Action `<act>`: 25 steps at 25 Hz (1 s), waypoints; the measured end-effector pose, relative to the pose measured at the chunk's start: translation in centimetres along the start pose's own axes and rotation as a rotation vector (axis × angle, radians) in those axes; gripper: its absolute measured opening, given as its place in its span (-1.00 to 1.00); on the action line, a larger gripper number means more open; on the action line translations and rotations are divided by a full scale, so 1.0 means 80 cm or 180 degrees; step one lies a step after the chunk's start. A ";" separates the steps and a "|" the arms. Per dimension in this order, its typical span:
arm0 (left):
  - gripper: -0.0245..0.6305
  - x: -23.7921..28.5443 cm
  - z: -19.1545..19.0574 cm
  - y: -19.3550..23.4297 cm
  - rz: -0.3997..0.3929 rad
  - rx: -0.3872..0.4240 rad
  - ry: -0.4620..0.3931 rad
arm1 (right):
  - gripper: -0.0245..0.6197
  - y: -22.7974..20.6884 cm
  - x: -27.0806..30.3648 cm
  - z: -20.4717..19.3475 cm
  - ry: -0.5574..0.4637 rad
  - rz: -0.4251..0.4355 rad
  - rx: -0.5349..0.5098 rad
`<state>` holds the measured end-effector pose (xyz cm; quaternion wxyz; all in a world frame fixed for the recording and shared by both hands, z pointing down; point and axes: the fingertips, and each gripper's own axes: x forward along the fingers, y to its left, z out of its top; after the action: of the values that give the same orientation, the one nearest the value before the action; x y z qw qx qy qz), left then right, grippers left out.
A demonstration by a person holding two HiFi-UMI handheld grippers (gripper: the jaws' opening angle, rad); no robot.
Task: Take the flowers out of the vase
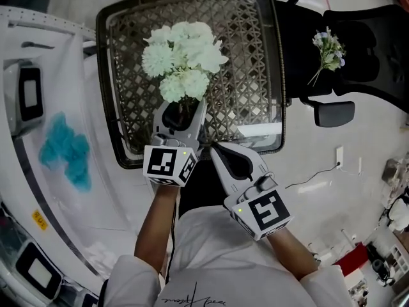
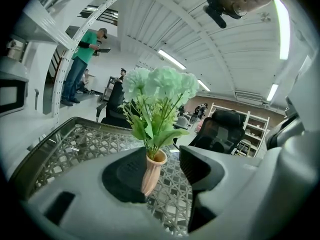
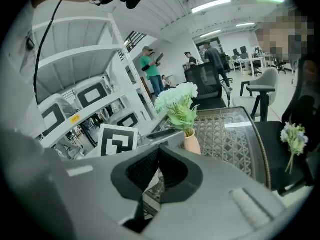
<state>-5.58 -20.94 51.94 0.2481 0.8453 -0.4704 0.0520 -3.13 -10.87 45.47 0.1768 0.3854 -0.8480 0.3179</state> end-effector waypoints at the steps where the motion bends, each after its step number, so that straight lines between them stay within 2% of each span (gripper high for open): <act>1: -0.32 0.003 0.000 0.001 -0.0002 0.0011 0.0004 | -0.90 0.000 0.001 0.000 0.0003 0.0002 0.0012; 8: -0.23 0.021 0.001 0.010 -0.0058 0.0087 -0.0007 | -0.90 -0.007 0.011 0.000 0.0035 -0.0027 0.0050; 14: -0.20 0.034 0.009 0.020 -0.0112 0.0055 -0.0117 | -0.90 -0.015 0.013 -0.002 0.0077 -0.0078 0.0123; 25: -0.17 0.049 0.015 0.022 -0.0242 0.0153 -0.0219 | -0.90 -0.019 0.016 -0.018 0.0146 -0.0145 0.0178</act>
<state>-5.06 -25.28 52.84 0.2132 0.8696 -0.4447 0.0247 -2.72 -11.37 47.83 0.1925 0.4020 -0.8256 0.3461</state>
